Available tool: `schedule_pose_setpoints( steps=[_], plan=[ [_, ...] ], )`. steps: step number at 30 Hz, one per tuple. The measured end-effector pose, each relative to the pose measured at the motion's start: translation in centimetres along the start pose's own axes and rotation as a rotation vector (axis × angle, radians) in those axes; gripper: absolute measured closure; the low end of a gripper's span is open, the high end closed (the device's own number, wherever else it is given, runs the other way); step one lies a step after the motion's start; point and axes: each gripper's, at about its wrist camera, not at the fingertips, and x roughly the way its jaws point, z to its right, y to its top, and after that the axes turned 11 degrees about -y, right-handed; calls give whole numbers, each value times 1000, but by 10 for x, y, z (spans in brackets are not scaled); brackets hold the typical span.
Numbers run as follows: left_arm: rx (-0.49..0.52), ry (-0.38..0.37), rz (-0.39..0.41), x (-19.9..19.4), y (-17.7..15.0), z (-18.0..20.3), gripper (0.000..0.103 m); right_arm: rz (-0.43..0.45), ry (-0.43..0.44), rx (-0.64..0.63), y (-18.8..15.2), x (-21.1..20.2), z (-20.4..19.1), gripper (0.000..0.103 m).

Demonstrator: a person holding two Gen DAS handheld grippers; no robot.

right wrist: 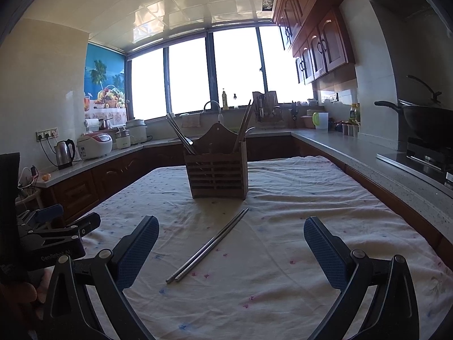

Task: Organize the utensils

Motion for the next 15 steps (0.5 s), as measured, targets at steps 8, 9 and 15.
schedule_pose_setpoints(
  steps=[8,9,15],
  plan=[
    [4,-1,8,-1,1,0,0,4,1,2,0,0,1,0],
    [4,-1,9,-1,1,1,0,5,3,3,0,0,1,0],
    [11,-1,10,-1,1,1,0,8,6,6,1,0,2,0]
  ],
)
